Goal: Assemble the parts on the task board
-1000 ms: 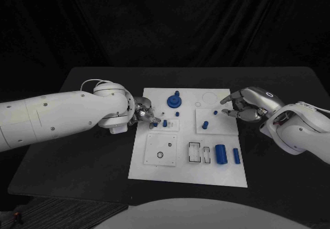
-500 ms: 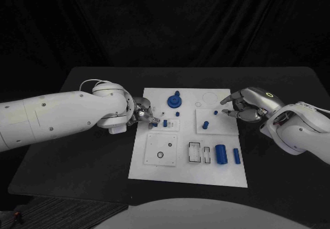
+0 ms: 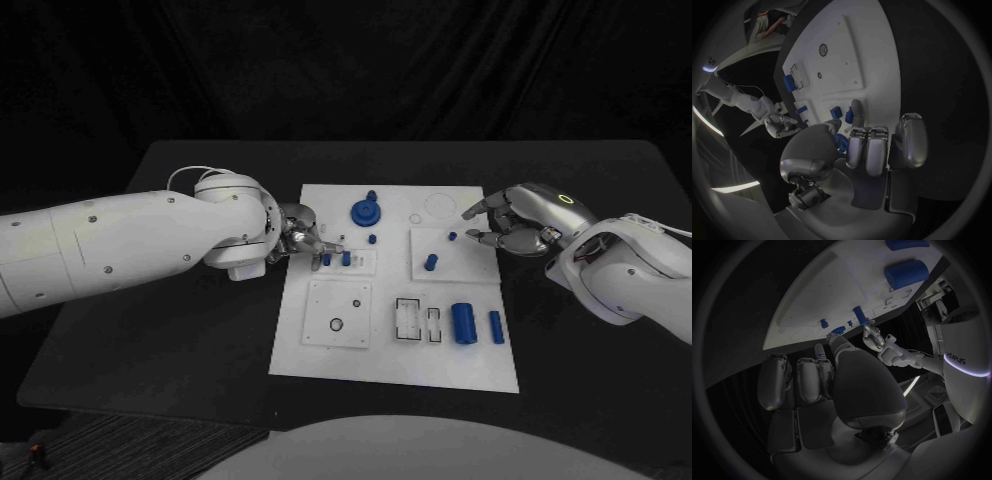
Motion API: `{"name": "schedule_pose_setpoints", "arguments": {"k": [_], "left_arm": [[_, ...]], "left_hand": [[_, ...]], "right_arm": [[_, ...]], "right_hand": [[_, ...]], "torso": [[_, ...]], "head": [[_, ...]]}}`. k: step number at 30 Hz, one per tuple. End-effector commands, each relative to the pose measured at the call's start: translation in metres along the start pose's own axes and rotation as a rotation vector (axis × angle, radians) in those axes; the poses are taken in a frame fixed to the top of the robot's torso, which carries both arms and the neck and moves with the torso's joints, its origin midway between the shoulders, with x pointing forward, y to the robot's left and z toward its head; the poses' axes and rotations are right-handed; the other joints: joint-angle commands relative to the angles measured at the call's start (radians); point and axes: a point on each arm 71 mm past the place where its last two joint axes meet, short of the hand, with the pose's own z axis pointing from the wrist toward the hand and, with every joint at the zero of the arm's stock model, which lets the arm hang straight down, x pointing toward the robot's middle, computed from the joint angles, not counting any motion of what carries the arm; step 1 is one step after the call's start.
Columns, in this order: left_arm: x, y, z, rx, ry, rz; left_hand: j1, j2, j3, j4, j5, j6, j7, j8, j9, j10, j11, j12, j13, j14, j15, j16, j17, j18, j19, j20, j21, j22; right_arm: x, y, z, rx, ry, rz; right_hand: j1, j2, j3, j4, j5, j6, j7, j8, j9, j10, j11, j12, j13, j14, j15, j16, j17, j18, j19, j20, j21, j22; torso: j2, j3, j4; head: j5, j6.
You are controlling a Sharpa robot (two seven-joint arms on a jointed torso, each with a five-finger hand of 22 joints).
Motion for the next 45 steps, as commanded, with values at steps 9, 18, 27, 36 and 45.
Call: {"name": "schedule_pose_setpoints", "arguments": {"k": [9,18,27,36,45], "left_arm": [[0.0,0.001,0.001,0.024,-0.01,-0.015],[-0.001,0.003,0.001,0.016,-0.013,-0.018],[-0.003,0.003,0.001,0.033,-0.041,-0.036],[-0.014,0.008,-0.004,0.048,-0.095,-0.062],[-0.047,0.006,-0.011,0.086,-0.027,-0.066]], "left_hand": [[-0.115,0.087,-0.103,0.0,0.039,0.015,0.002,-0.004,-0.002,0.1,0.002,0.0,0.26,0.107,0.001,0.003,0.263,0.001,-0.006,0.006,-0.007,0.181],[-0.05,0.112,-0.117,-0.002,0.163,0.021,-0.003,0.002,0.004,0.1,-0.002,0.0,0.26,0.107,-0.002,0.003,0.263,0.001,-0.006,0.003,-0.007,0.181],[0.044,0.084,-0.103,-0.009,0.242,0.006,-0.003,0.002,0.011,0.1,-0.002,-0.001,0.259,0.107,-0.002,0.003,0.263,0.001,-0.006,0.002,-0.008,0.181],[0.103,0.036,-0.114,-0.007,0.213,-0.021,-0.002,0.025,0.04,0.101,-0.002,0.001,0.26,0.107,-0.002,0.003,0.263,0.001,-0.004,0.002,-0.005,0.182],[0.235,-0.032,-0.155,-0.024,0.084,-0.07,0.005,0.039,0.059,0.104,0.003,0.004,0.263,0.107,0.001,0.003,0.263,-0.002,0.004,0.004,0.006,0.186]], "right_arm": [[0.002,-0.001,0.0,0.015,0.01,-0.004],[0.002,-0.002,0.0,0.016,0.01,-0.004],[0.002,-0.002,-0.001,0.017,0.009,-0.004],[0.001,-0.003,-0.002,0.022,0.006,-0.004],[0.001,-0.003,-0.003,0.028,0.005,-0.003]], "right_hand": [[0.009,-0.004,0.007,-0.002,0.005,0.005,0.001,-0.007,-0.001,0.01,0.005,-0.002,-0.15,0.046,0.003,0.007,-0.001,-0.007,0.02,0.007,0.005,0.191],[0.009,-0.004,0.007,-0.002,0.006,0.006,0.001,-0.007,-0.001,0.01,0.005,-0.003,-0.151,0.046,0.003,0.006,-0.002,-0.007,0.02,0.007,0.005,0.191],[0.009,-0.004,0.007,-0.002,0.006,0.006,0.001,-0.007,-0.001,0.01,0.005,-0.003,-0.151,0.046,0.003,0.006,-0.002,-0.007,0.02,0.007,0.005,0.191],[0.009,-0.004,0.01,-0.002,0.009,0.006,0.001,-0.007,-0.002,0.01,0.005,-0.003,-0.15,0.046,0.003,0.007,-0.001,-0.007,0.02,0.007,0.005,0.191],[0.009,-0.004,0.011,-0.002,0.01,0.006,0.002,-0.007,-0.002,0.009,0.005,-0.004,-0.152,0.046,0.003,0.007,-0.001,-0.008,0.021,0.007,0.006,0.191]], "torso": [[0.0,-0.0004,0.0004],[0.0,0.0001,0.0006],[0.0,-0.0002,-0.0004],[-0.001,0.0019,-0.0002],[0.002,0.0006,-0.0008]], "head": [[-0.001,0.0],[-0.001,0.0],[-0.001,0.0],[-0.005,0.0],[-0.007,0.0]]}}
